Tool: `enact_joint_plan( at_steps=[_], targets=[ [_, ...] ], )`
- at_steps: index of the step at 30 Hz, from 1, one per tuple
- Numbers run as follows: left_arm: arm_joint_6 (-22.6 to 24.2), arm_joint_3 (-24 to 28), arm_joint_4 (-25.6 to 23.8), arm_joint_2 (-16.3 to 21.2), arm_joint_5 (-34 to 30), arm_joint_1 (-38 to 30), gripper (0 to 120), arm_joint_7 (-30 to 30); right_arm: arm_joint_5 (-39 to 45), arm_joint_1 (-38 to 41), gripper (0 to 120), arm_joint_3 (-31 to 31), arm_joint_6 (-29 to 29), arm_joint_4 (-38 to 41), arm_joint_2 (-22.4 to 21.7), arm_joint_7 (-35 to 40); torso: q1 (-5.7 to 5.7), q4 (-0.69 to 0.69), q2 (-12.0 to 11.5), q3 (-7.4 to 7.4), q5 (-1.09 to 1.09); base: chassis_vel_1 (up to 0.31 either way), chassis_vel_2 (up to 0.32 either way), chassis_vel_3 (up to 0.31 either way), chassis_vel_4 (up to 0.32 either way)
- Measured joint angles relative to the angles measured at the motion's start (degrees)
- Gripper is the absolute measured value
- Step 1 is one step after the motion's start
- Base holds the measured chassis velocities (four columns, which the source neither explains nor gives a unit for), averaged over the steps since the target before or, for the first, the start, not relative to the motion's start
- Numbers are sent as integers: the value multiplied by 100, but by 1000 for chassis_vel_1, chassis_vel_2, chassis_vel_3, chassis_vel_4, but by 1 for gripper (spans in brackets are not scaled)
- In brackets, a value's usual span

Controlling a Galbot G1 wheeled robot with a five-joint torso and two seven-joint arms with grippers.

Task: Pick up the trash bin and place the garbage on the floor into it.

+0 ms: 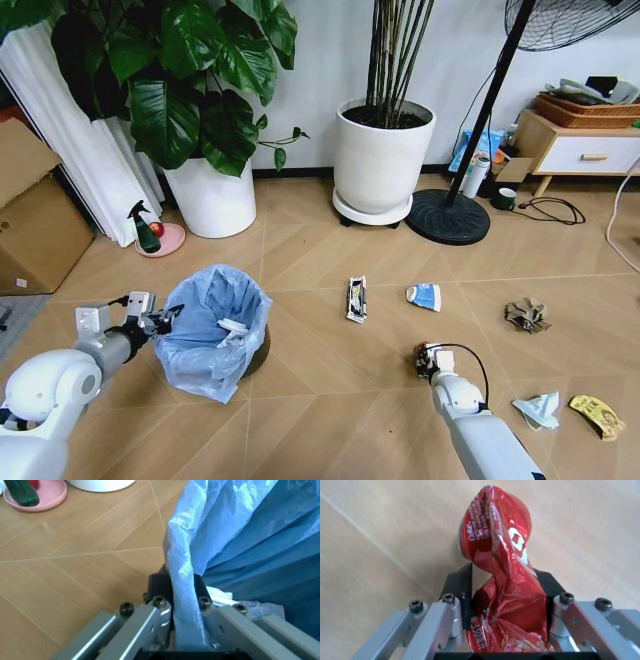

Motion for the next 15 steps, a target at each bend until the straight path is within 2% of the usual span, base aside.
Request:
enact_joint_plan(
  at_steps=[5, 8, 12, 15],
  targets=[
    [0, -2, 2, -11, 5, 0, 0, 5, 195, -18, 30, -46, -26, 430, -62, 17, 0, 0, 0, 0, 1, 0, 0, 0, 0],
    [-1, -5, -9, -32, 25, 39, 0, 6, 571, 8, 30, -144, 81, 1032, -119, 55, 0, 1, 0, 0, 0, 0, 0, 0, 0],
    [-1, -6, -25, -41, 46, 82, 0, 8, 825, 9, 30, -222, 68, 1423, -174, 47, 0, 1, 0, -1, -3, 0, 0, 0, 0],
    [-2, -7, -30, -72, 82, 99, 0, 15, 1150, 41, 30, -443, 32, 2112, -278, 15, 0, 1, 0, -1, -2, 0, 0, 0, 0]
  ],
)
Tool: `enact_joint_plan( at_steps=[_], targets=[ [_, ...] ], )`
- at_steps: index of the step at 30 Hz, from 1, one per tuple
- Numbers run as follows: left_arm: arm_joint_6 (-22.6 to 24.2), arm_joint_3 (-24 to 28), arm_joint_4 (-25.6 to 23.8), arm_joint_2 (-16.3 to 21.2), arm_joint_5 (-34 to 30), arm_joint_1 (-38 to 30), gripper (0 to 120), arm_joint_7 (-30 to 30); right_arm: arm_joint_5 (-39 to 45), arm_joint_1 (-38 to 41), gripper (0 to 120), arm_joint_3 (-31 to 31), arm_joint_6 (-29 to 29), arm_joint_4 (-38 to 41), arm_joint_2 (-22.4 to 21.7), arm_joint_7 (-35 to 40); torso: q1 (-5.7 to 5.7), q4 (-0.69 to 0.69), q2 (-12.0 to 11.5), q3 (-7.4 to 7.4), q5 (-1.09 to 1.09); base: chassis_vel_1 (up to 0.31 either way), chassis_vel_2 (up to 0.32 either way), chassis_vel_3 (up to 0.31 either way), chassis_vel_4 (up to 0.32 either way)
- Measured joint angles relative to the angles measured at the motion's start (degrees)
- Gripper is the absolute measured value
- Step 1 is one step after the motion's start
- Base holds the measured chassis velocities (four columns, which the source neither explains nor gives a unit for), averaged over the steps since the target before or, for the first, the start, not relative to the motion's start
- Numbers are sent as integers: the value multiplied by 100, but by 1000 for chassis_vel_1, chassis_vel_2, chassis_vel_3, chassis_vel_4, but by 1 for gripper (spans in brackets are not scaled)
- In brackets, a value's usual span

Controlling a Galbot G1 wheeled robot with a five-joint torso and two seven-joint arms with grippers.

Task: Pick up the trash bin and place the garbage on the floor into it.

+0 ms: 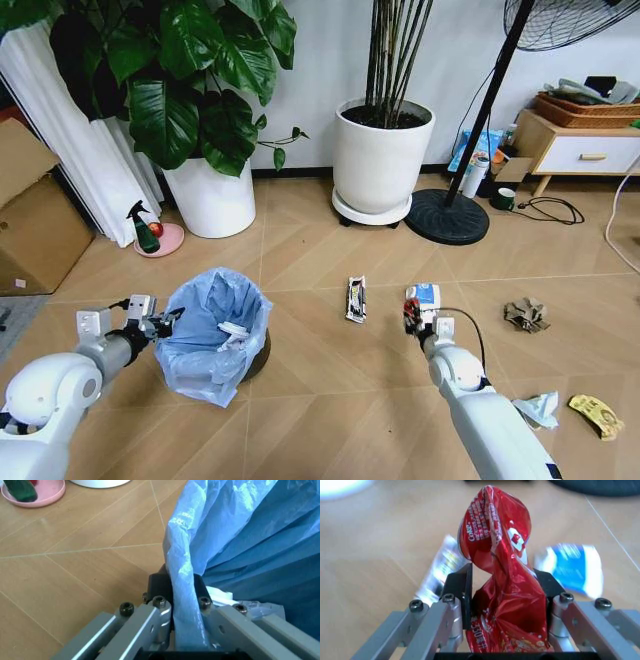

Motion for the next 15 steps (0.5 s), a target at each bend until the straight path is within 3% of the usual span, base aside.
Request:
enact_joint_plan(
  at_steps=[8, 15],
  targets=[
    [0, 29, 19, -29, 34, -21, 0, 14, 1267, 495, 30, -673, -456, 1624, -167, -34, -1, 1, 0, 0, 1, 0, 0, 0, 0],
    [2, 80, 5, -42, 69, 5, 0, 9, 2029, 988, 30, -1280, -492, 2005, -386, -323, -1, 0, 0, 0, 0, 0, 0, 0, 0]
  ],
)
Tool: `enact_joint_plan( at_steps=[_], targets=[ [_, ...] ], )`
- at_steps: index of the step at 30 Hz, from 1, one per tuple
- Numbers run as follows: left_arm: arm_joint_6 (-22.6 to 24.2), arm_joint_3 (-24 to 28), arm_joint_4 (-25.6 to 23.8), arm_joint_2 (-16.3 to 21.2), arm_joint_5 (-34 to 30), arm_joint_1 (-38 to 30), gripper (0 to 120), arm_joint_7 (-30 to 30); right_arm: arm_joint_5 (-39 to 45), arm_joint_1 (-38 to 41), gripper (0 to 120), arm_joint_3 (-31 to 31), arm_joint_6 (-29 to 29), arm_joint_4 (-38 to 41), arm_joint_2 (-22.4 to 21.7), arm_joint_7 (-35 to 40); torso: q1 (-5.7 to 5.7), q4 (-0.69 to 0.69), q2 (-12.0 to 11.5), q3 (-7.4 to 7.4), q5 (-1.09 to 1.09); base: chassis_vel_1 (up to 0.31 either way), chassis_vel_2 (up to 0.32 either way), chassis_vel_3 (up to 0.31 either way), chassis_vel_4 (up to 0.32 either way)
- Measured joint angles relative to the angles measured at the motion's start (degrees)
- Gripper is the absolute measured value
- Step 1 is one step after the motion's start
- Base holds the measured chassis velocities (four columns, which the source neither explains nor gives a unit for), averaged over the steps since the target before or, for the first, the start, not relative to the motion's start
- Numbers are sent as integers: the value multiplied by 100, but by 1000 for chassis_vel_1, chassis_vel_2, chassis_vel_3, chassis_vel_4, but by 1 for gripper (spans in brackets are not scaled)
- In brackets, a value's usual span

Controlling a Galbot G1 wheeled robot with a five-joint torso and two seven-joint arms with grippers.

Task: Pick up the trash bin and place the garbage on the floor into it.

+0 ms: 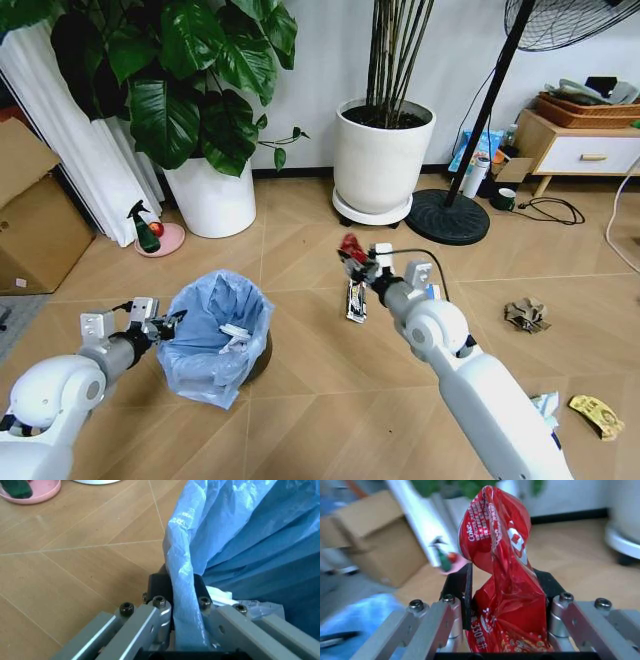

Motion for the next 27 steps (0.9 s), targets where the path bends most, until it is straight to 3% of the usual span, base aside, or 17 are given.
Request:
enact_joint_plan(
  at_steps=[14, 27],
  targets=[
    [9, 155, 36, -31, 50, -125, 0, -35, 35, 1299, 30, -2127, 408, -491, 569, -236, 0, 0, 0, 0, -1, 0, 0, 0, 0],
    [9, 147, 64, -59, 45, -191, 0, -31, -354, 1381, 34, -2825, 445, -860, 648, -161, 0, 0, 1, 0, -1, 0, 0, 0, 0]
  ],
)
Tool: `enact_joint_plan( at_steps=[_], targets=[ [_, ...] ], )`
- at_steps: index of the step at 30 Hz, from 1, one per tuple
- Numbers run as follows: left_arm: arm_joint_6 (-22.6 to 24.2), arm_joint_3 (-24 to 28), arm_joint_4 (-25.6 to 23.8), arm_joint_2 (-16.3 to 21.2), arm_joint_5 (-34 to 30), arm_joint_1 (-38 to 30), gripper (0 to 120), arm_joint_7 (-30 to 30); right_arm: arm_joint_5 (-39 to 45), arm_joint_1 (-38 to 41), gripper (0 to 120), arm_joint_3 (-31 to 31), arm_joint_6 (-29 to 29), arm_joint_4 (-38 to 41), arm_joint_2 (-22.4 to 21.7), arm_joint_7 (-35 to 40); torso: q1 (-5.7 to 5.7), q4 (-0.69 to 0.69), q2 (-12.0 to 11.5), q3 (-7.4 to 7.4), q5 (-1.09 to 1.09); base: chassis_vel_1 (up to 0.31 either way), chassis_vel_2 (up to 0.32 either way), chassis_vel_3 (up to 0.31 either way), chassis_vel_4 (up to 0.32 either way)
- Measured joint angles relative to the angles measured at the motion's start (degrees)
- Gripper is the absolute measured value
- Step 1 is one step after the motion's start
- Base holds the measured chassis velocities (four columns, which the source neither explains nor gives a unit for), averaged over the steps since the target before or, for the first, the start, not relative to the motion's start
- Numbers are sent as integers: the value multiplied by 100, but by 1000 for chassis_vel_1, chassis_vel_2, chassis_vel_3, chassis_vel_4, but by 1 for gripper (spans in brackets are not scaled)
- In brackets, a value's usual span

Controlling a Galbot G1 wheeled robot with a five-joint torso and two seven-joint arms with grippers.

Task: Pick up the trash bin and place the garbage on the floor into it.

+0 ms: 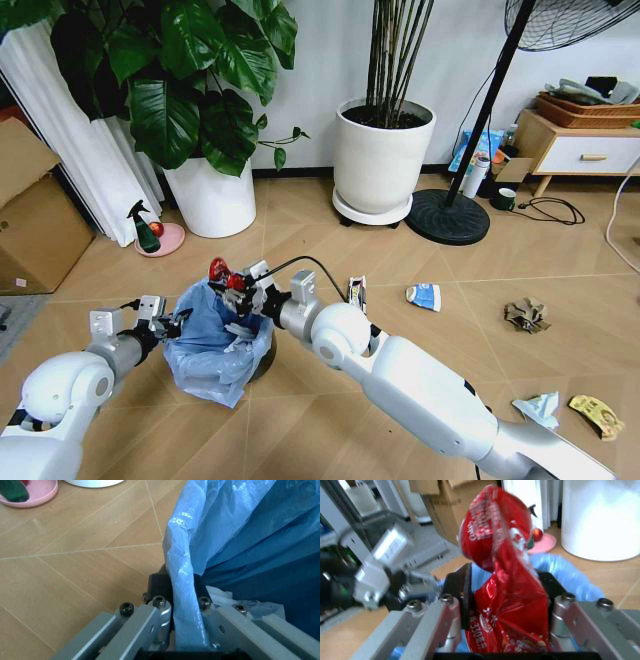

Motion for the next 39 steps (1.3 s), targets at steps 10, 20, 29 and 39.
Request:
enact_joint_plan(
  at_steps=[10, 20, 29, 39],
  targets=[
    [0, 3, 22, -19, -5, -74, 0, 9, -149, -14, 71, -180, 24, -160, 77, 106, 0, 0, 0, 0, 1, 0, 0, 0, 0],
    [-5, -36, 47, -32, -21, -79, 0, 15, -185, -122, 100, 365, 12, 55, -4, 353, 0, 1, 0, 0, 2, 0, 0, 0, 0],
    [-26, -68, 80, -27, -22, -48, 0, 64, -417, -658, 100, 1340, -165, 402, -253, 867, 0, 0, 0, 0, 2, 0, 0, 0, 0],
    [-52, -183, 73, -35, -13, 65, 0, 97, -1163, -1904, 100, 3189, -153, 647, -703, 734, 0, 1, 0, 0, 4, 0, 0, 0, 0]
  ],
)
